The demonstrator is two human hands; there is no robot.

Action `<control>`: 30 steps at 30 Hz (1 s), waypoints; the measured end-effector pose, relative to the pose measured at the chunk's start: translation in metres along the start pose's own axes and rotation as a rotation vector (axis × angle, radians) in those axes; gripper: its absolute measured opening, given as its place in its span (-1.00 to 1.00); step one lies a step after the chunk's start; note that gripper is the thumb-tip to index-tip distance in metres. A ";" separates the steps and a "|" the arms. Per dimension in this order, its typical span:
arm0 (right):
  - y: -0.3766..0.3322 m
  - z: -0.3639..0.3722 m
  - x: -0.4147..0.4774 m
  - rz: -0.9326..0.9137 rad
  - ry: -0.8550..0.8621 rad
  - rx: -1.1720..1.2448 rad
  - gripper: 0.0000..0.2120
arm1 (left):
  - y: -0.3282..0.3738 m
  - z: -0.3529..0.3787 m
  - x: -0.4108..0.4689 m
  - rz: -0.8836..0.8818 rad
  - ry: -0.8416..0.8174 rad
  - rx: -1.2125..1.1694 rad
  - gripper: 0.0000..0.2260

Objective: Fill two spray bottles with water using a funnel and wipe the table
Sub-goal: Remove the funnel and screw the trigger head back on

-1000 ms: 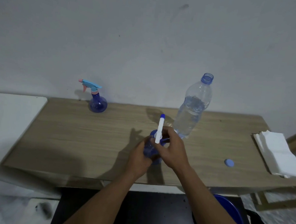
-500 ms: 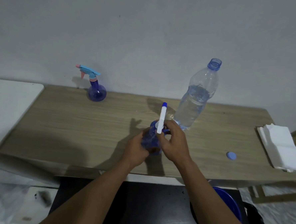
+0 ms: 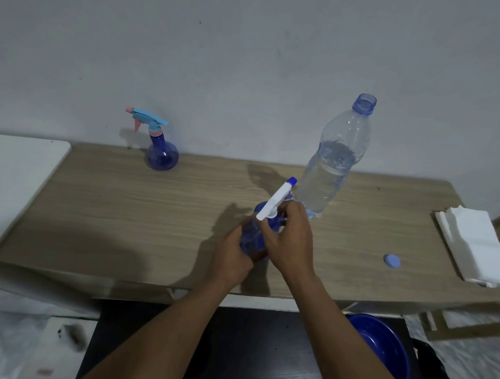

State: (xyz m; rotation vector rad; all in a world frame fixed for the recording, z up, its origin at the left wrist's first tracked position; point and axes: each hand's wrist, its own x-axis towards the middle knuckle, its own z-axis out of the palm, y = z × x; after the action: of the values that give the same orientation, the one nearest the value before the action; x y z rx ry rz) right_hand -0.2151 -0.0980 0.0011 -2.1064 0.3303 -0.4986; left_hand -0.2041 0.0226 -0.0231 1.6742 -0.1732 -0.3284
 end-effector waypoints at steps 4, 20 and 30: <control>0.003 -0.001 -0.005 -0.120 -0.003 -0.013 -0.85 | -0.003 0.001 0.000 0.045 0.070 0.178 -0.54; 0.003 -0.004 -0.006 -0.083 -0.030 -0.035 -0.93 | -0.017 0.012 0.007 0.082 0.122 0.338 -0.68; -0.003 -0.008 -0.006 0.074 -0.088 0.241 -0.27 | -0.025 0.026 -0.006 0.077 0.126 0.369 -0.77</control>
State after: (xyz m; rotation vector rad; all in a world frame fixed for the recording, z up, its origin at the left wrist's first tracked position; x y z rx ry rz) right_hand -0.2239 -0.0999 0.0064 -1.8691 0.2815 -0.3808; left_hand -0.2198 0.0030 -0.0498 2.0407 -0.2133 -0.1357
